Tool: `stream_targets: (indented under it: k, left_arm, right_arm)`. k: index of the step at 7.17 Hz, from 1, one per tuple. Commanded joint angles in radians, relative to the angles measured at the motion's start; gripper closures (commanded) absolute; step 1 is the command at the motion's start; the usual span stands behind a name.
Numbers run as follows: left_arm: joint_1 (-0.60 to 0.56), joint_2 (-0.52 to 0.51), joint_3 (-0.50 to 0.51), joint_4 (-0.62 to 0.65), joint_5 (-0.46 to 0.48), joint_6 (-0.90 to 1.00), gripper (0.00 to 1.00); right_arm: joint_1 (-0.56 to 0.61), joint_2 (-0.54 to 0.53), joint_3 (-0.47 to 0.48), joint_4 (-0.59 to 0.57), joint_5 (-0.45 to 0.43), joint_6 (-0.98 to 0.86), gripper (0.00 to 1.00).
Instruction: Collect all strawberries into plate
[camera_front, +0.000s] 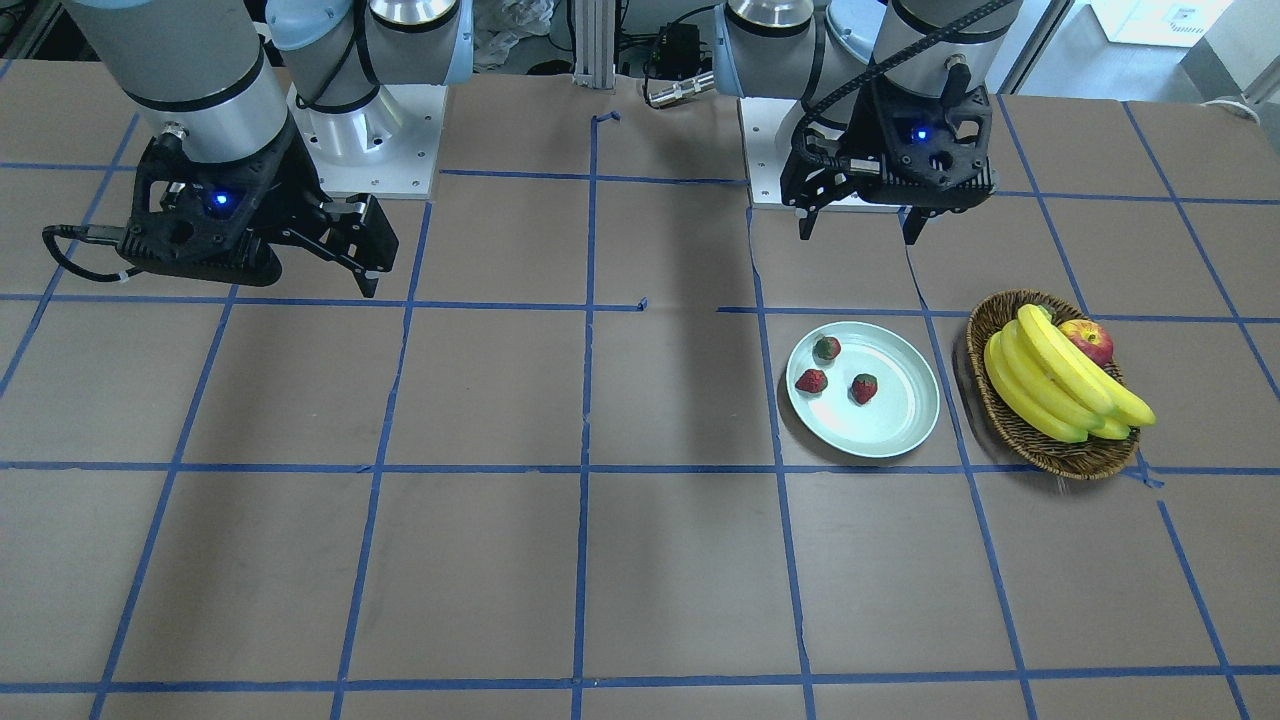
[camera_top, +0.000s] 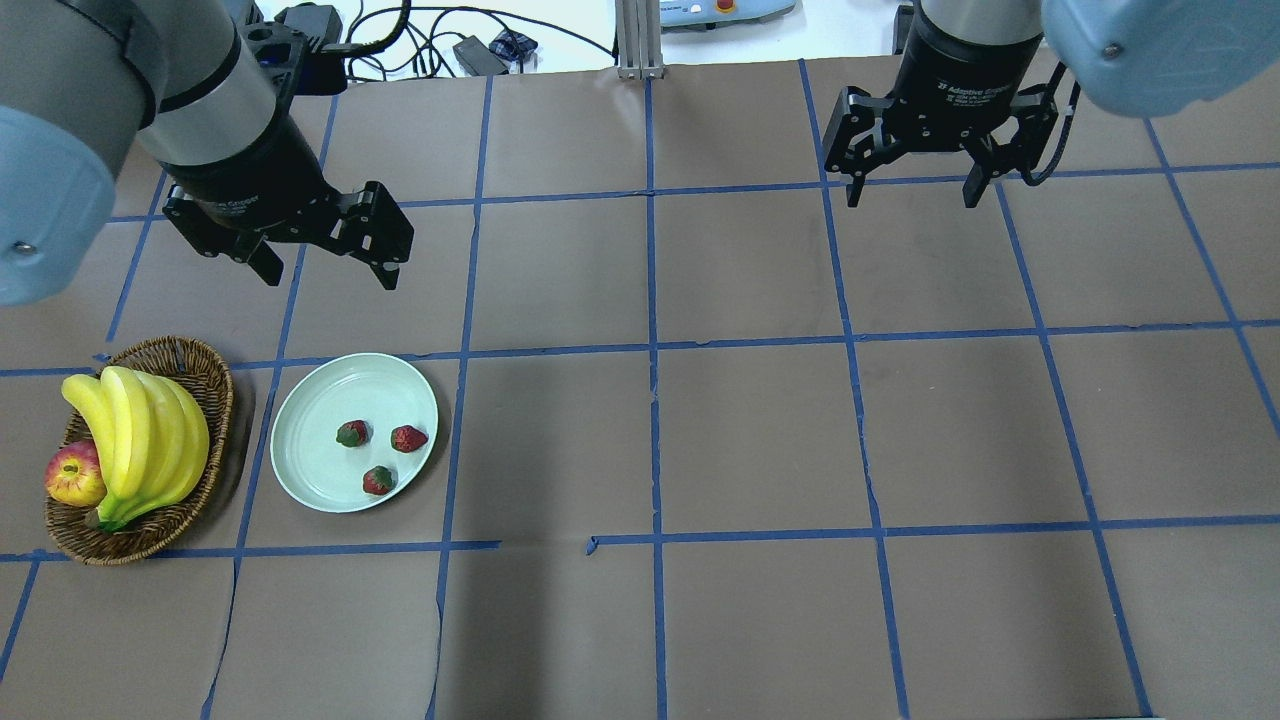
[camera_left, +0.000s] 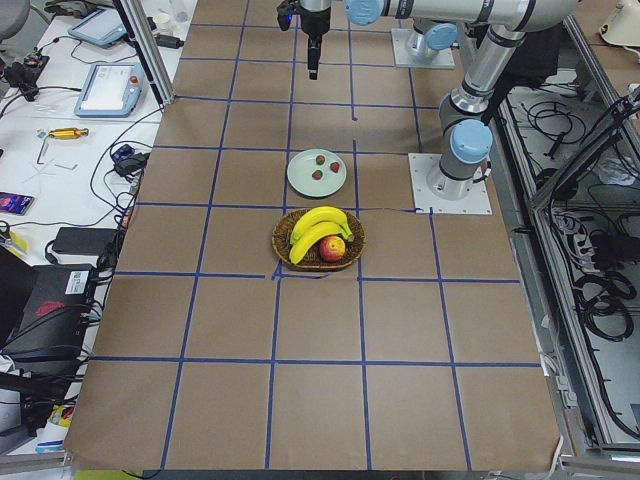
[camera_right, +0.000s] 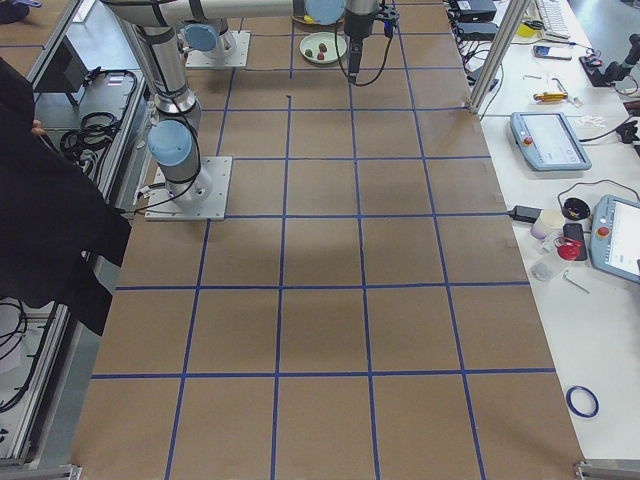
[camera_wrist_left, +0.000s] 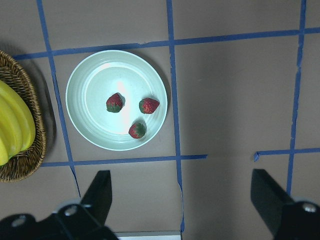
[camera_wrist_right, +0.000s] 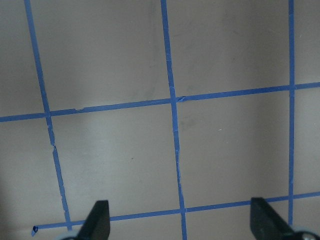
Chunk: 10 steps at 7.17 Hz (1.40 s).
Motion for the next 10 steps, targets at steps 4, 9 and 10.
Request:
stream_targets:
  k: [4, 9, 10]
  left_arm:
    - [0.000, -0.016, 0.002, 0.027, -0.044, -0.001, 0.00]
    - [0.000, -0.023, -0.001, 0.099, -0.052, 0.001, 0.00]
    - [0.000, -0.023, -0.001, 0.099, -0.052, 0.001, 0.00]
  right_arm:
    - [0.001, -0.003, 0.001, 0.006, 0.005, -0.003, 0.00]
    - [-0.001, -0.009, 0.004, 0.008, -0.003, -0.003, 0.00]
    - [0.001, -0.009, 0.004, 0.008, -0.003, -0.003, 0.00]
